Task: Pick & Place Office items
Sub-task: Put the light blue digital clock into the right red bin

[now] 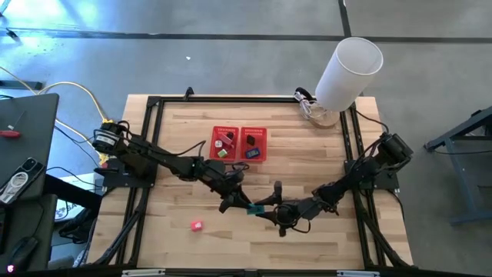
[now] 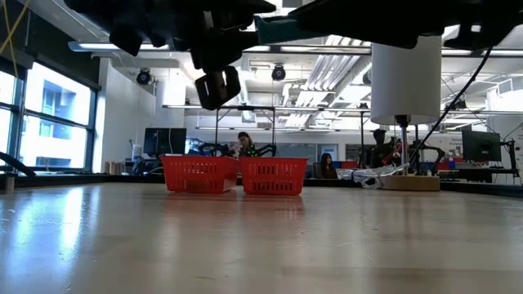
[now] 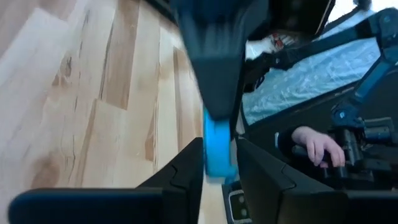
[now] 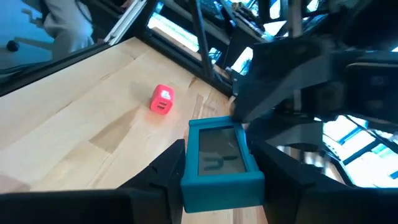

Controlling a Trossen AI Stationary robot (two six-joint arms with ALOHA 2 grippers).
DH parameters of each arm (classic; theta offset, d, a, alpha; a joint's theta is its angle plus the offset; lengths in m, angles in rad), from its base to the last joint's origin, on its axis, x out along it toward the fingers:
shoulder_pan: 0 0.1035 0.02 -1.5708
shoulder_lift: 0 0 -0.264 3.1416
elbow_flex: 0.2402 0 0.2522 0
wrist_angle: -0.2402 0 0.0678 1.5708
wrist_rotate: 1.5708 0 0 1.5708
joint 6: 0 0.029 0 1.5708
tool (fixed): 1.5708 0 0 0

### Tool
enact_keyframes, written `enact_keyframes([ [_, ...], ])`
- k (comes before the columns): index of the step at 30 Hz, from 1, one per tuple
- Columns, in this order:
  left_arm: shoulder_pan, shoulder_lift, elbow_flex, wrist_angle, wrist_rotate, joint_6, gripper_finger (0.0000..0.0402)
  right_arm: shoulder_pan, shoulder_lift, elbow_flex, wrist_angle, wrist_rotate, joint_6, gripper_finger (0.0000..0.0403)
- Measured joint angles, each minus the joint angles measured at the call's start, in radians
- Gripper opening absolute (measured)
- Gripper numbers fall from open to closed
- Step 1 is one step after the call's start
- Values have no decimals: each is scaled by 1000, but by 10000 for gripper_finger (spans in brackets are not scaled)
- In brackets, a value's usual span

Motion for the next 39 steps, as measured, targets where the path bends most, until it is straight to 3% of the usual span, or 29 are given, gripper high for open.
enact_keyframes([
  [10, 11, -2, 4, 72, 2, 11, 191, 6, 2, 0, -16, 18, 7, 142],
  [13, 44, -2, 3, 86, 33, 67, 198, 6, 2, 0, -39, 31, 65, 142],
  [16, 91, -2, 3, 74, 72, 114, 199, 6, -11, -1, -99, 66, 225, 142],
  [21, 168, -2, 2, -68, 80, 161, 199, 2, -96, -1, -280, 123, 406, 142],
  [26, 223, -10, 1, -196, 1, 238, 199, -33, -194, 16, -418, 129, 508, 142],
  [29, 226, -43, 0, -290, -99, 298, 199, -87, -232, 69, -592, 120, 571, 142],
  [35, 149, -158, 0, -523, -433, 381, 199, -281, -218, 263, -977, -32, 727, 142],
  [39, 87, -221, 1, -643, -517, 385, 199, -407, -208, 338, -1089, -128, 750, 142],
])
